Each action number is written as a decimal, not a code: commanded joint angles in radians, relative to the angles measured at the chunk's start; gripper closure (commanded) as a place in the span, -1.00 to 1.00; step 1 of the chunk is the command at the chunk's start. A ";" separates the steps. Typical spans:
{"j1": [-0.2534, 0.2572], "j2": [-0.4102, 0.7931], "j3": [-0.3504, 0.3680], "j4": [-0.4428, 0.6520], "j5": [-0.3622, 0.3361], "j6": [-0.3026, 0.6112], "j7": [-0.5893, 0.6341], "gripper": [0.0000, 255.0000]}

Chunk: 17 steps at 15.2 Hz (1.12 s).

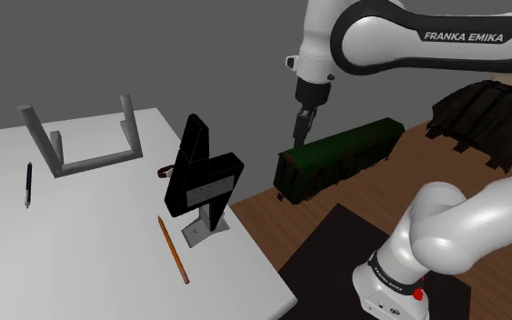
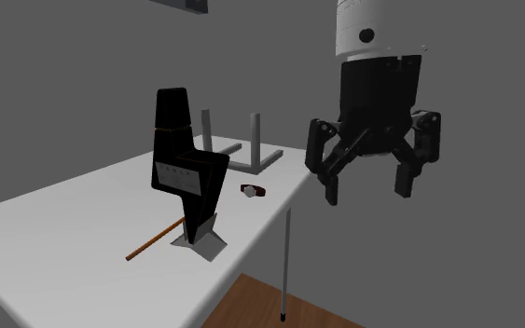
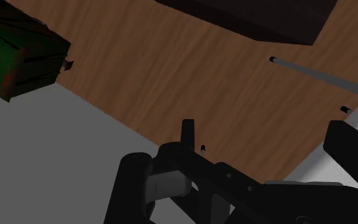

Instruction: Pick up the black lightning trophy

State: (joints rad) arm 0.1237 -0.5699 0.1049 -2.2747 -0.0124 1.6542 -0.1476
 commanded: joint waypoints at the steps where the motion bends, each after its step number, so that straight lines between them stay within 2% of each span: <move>1: 0.027 0.040 0.024 0.044 0.018 0.003 -0.009 -1.00; 16: 0.189 0.308 0.197 0.375 0.086 -0.003 -0.075 -1.00; 17: 0.190 0.306 0.197 0.359 0.087 0.011 -0.076 -1.00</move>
State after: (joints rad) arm 0.3081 -0.2716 0.2962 -1.9230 0.0732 1.6627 -0.2212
